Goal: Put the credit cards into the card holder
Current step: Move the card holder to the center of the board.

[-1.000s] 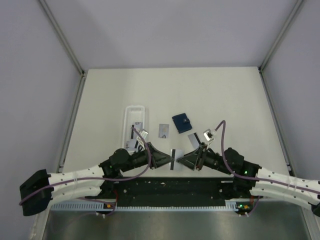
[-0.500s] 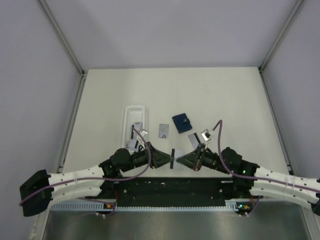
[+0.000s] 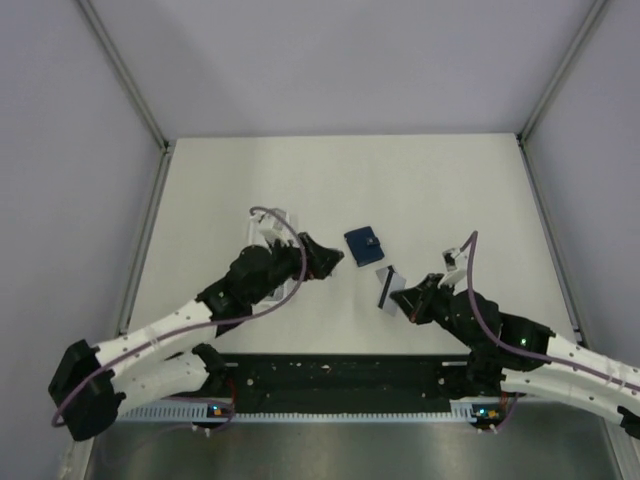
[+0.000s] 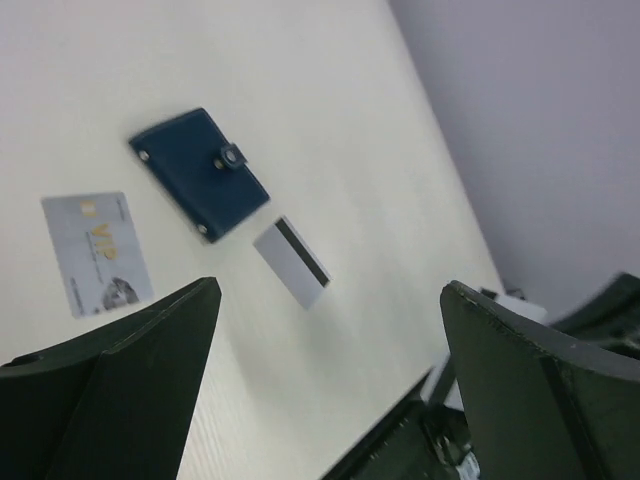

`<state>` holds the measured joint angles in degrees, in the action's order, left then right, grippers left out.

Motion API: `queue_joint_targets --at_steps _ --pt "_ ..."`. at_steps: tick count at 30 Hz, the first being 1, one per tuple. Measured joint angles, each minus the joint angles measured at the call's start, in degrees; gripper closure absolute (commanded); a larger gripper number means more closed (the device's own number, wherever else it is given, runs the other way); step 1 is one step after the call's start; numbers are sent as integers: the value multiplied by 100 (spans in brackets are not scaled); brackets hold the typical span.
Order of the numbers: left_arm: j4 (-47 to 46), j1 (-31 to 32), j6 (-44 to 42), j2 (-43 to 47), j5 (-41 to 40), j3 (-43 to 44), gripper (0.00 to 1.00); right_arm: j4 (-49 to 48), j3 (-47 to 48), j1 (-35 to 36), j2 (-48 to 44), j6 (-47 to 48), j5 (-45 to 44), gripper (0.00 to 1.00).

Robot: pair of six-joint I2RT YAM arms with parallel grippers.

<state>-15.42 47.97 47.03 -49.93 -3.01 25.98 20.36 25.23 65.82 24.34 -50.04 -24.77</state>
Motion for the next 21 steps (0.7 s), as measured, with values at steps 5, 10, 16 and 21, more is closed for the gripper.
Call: queue_joint_targets --at_steps 5,10,16,21 --pt "723 -181 -704 -2288 -339 1950 8 743 120 0 -330 -61 -431 100" --pt "1703 -186 -1132 -4365 -411 3556 19 1390 120 -7 -743 -203 -605 100" --pt "2295 -186 -1268 -5742 -249 4433 25 1799 120 -11 -1134 -337 -697 100" --pt "2500 -197 -1266 -6122 -238 4841 31 2037 120 -11 -1329 -439 -708 100"
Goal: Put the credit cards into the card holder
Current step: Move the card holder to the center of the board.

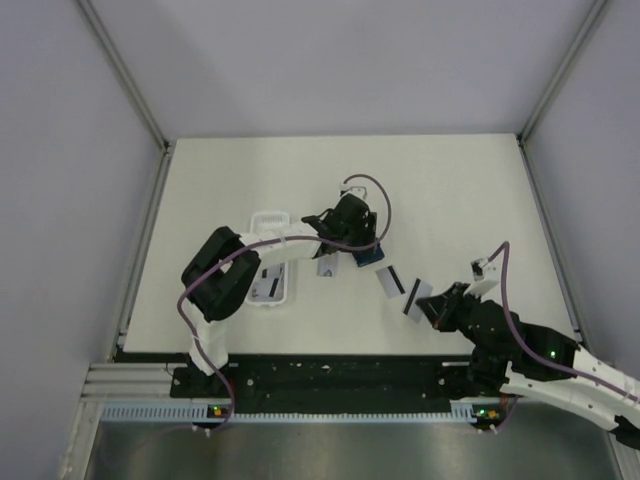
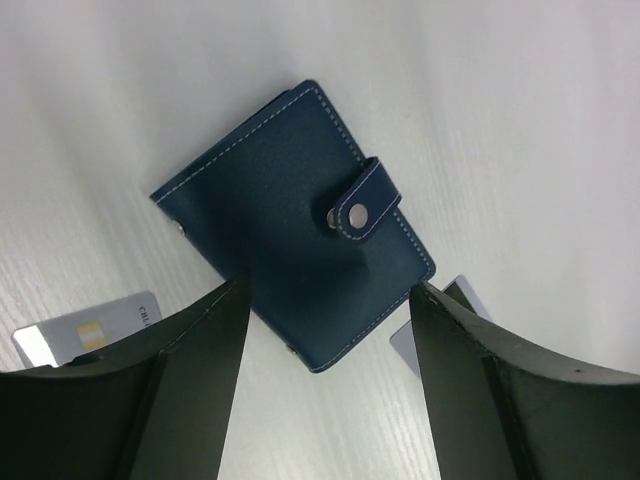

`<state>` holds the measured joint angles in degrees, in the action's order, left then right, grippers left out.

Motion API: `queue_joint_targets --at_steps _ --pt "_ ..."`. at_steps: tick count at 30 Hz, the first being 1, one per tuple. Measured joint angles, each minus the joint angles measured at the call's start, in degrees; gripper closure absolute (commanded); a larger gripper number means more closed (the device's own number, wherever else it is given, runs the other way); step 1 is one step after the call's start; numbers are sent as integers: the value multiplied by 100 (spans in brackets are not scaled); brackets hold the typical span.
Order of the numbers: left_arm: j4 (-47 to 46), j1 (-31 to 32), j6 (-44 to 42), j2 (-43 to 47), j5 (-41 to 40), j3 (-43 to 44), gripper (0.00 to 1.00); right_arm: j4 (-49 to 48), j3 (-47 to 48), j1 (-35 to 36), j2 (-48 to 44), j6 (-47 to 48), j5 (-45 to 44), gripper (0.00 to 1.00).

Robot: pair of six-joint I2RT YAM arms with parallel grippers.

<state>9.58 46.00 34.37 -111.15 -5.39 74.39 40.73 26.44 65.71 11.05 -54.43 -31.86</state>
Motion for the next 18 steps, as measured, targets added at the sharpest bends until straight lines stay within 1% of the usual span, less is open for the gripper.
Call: queue_joint_targets --at_steps 2,10,18 --pt "-4 -15 11 -37 11 118 33 50 0 0 -52 -24 0 100" --pt "-201 -98 138 -184 155 319 50 201 0 0 -98 -90 -4 100" --pt "-273 -164 251 -518 315 442 51 225 0 0 -101 -114 -26 100"
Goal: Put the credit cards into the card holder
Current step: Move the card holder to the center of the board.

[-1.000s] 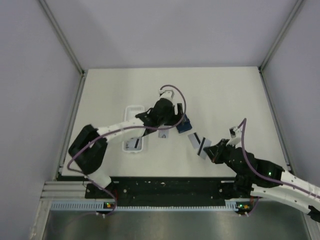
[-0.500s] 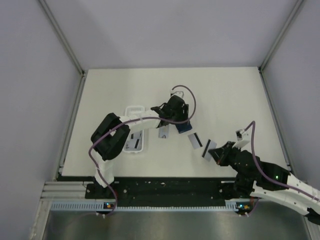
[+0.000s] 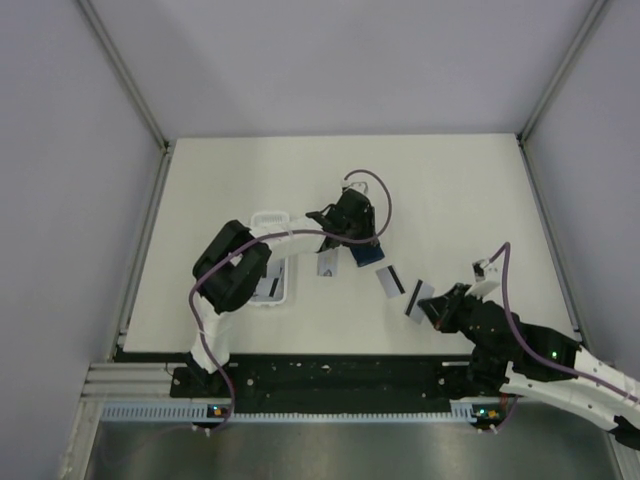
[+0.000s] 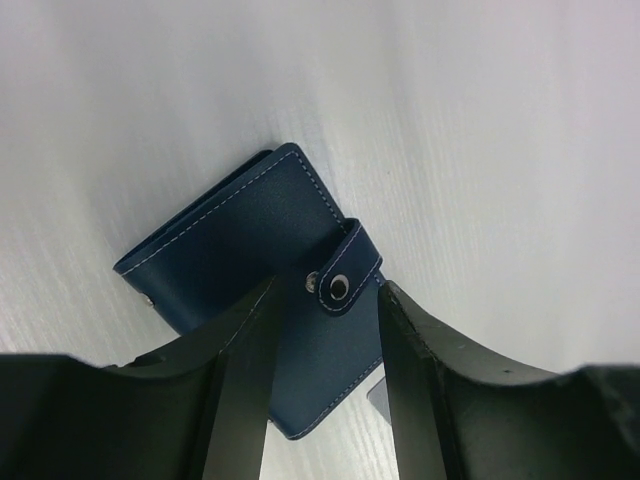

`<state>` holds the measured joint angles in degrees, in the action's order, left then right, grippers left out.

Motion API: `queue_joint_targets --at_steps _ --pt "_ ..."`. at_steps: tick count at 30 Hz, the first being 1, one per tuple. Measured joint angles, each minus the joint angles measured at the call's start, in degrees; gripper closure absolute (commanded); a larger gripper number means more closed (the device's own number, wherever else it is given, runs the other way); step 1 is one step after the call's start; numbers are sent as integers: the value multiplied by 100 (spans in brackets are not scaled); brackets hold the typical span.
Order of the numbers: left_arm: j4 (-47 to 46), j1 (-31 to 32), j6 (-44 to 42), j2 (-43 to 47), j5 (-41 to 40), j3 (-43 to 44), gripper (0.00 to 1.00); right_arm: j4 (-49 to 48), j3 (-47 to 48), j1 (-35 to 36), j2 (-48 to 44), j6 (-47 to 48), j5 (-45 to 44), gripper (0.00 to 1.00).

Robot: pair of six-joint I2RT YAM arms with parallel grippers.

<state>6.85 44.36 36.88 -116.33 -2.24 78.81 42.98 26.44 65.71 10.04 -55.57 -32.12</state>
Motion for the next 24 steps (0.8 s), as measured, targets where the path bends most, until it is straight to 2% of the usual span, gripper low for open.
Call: queue_joint_targets --at_steps 4,12,15,17,19,24 --pt "-131 -35 94 -107 164 76 54 17 0 0 -48 -2 -17 100" --pt "-358 -83 232 -236 435 94 74 98 0 0 -98 -7 -20 100" --pt "-367 -83 240 -236 446 94 83 127 0 0 -157 -13 -22 100" --pt "-367 -83 251 -236 457 94 94 129 0 0 -181 -17 -22 100" --pt "-367 -90 245 -236 463 94 100 133 0 0 -181 -20 -22 100" --pt "-391 -98 214 -221 483 52 100 146 0 0 -181 -20 -22 100"
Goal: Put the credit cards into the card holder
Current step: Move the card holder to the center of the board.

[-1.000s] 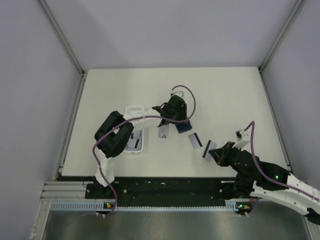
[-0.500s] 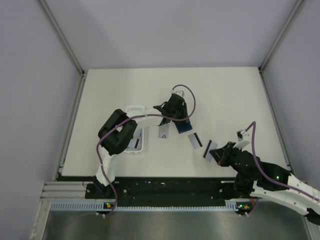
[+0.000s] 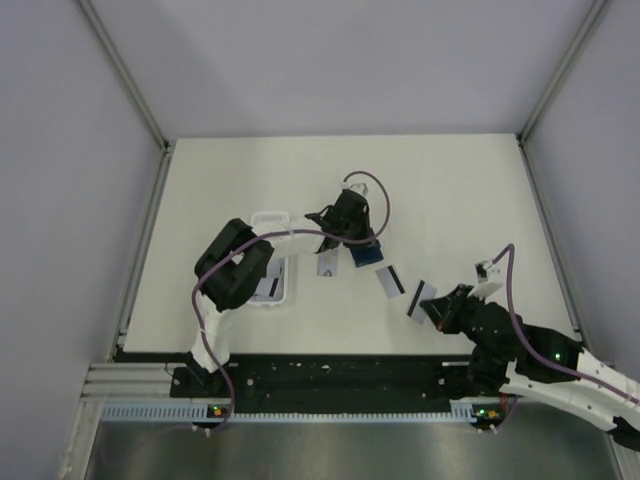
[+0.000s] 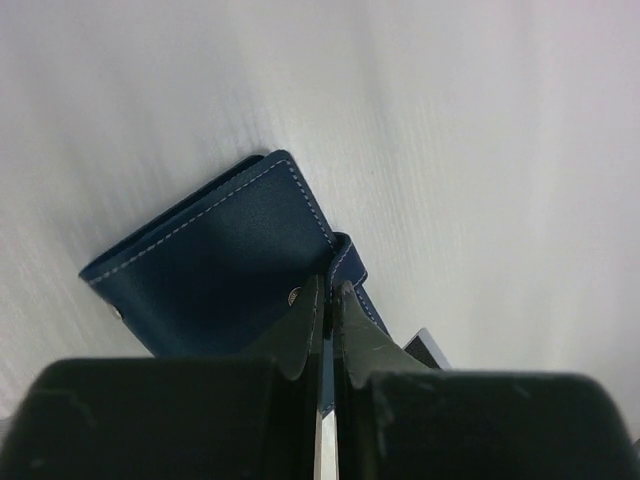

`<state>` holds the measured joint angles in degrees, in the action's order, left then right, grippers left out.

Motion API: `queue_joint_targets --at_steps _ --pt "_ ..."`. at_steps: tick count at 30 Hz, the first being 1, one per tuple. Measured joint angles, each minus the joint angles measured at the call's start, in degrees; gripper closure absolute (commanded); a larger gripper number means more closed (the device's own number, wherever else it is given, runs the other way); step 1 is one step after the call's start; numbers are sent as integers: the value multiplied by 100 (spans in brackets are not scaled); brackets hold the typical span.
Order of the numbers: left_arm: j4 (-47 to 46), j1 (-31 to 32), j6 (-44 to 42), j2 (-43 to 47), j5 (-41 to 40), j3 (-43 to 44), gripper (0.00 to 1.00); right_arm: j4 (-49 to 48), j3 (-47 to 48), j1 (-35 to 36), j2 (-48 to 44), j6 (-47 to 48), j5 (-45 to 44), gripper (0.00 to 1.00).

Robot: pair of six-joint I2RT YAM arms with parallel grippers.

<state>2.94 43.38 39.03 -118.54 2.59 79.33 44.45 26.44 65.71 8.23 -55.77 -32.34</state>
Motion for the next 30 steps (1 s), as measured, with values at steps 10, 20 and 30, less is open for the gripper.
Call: queue_joint_targets --at_steps 10,20,30 --pt "-260 -22 4 1338 170 -1808 100 70 0 -2 0 -2 -7 100" --pt "-450 396 256 2697 203 -3432 100 103 -7 -2 35 -4 -39 100" --pt "-586 1488 1051 3445 -437 -4100 100 103 -11 -2 83 -107 -42 100"
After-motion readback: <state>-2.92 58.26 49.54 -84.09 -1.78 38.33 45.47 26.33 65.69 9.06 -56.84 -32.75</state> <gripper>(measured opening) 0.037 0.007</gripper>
